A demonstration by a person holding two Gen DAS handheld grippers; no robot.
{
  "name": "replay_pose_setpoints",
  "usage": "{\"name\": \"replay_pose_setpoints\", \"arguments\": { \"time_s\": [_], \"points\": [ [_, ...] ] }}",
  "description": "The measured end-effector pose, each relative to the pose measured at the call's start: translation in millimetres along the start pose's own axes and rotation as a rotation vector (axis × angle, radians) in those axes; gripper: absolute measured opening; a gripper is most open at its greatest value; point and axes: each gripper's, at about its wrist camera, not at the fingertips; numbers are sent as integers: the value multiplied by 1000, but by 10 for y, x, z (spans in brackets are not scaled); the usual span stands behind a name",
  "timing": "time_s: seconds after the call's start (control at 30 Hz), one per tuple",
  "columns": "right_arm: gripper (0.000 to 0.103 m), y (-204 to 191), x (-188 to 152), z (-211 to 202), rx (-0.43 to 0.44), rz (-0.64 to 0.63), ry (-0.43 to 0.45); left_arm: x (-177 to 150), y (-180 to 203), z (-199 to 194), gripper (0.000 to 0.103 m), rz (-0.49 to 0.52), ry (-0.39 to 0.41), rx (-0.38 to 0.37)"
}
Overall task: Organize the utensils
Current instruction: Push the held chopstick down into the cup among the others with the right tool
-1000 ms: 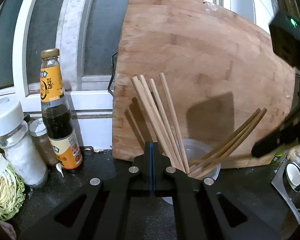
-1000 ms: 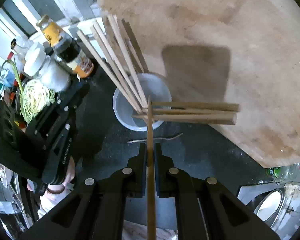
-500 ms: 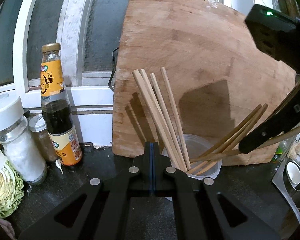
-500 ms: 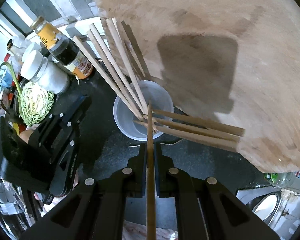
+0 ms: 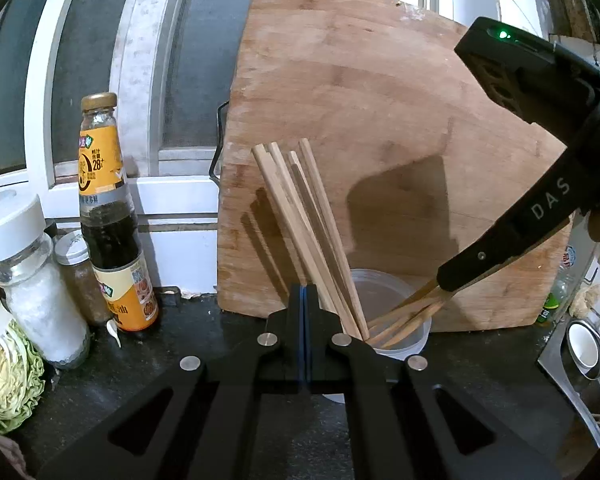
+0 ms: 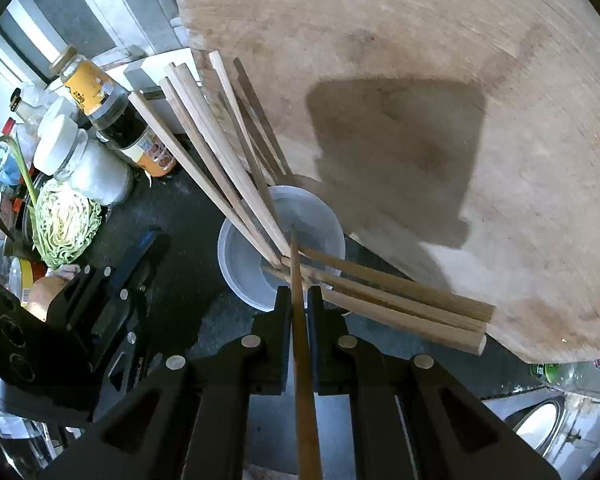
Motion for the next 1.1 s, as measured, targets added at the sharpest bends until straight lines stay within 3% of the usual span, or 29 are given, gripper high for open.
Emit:
{"name": "replay_pose_setpoints", "arguments": {
  "time_s": [0.73, 1.1],
  "points": [
    [8, 0, -8, -120, -46, -11, 123, -7, -67, 15, 0, -35, 2, 25],
    [10, -93, 66, -273, -106, -22, 309, -5, -97, 17, 0, -50, 1, 22]
  ]
}}
Point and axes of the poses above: each gripper's, at about its wrist camera, not at the fingertips, and z roughly the way its jaws point, y to its right, x to its top, and after that the axes turned 5 degrees about -x, right-handed
